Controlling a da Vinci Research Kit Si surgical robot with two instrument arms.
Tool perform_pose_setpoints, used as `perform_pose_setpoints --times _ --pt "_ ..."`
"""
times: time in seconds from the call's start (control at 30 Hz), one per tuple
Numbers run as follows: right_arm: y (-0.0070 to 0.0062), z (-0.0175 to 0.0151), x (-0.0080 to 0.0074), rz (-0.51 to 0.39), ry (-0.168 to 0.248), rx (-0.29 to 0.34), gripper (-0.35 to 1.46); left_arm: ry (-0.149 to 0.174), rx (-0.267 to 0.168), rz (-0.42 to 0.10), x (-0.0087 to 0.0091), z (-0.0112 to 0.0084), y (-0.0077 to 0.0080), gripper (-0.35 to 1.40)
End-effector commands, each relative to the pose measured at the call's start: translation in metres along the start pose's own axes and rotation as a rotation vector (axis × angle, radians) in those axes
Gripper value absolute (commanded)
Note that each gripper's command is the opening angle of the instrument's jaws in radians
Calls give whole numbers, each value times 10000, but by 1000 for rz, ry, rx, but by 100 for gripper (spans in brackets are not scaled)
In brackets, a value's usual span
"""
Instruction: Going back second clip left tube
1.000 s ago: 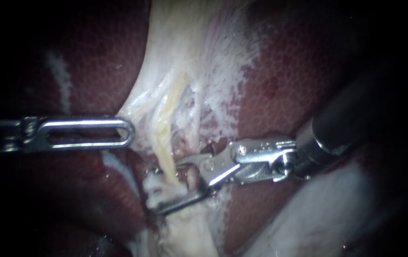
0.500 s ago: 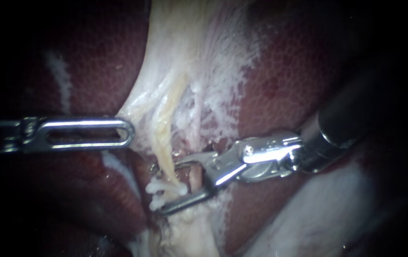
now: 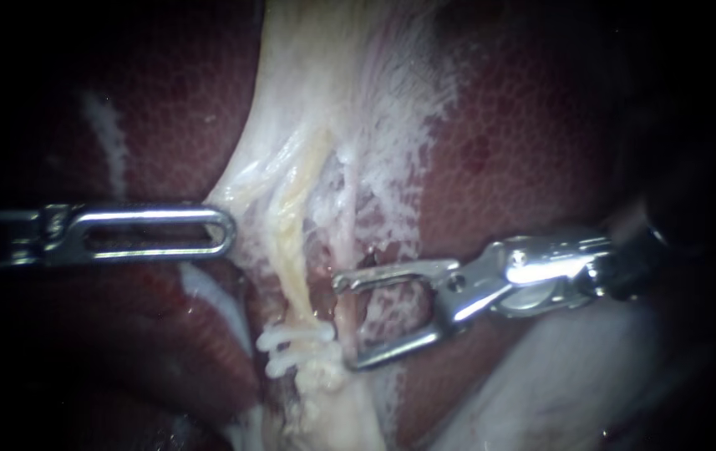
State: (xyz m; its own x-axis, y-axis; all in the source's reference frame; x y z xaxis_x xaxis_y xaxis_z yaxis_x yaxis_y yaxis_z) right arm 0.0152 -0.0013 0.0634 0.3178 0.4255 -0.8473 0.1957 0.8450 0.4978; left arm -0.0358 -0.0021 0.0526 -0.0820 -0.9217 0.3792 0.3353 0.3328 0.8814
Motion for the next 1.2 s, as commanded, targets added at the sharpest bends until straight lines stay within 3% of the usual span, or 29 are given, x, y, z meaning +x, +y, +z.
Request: perform_pose_setpoints --times 0.03,0.27,0.5,0.9,1.2 --pt "1 -8 3 -8 -1 -6 60 0 0 0 0 0 0 -35" --pt "10 -66 29 -35 -6 -61 60 -1 0 0 0 1 0 -35" --pt "7 -83 44 -42 4 -71 60 -1 0 0 0 1 0 -35" --pt "5 -87 43 -43 4 -69 60 -2 -7 2 4 6 0 -35" --pt "4 -87 42 -44 4 -69 60 9 -14 12 19 27 8 -35"
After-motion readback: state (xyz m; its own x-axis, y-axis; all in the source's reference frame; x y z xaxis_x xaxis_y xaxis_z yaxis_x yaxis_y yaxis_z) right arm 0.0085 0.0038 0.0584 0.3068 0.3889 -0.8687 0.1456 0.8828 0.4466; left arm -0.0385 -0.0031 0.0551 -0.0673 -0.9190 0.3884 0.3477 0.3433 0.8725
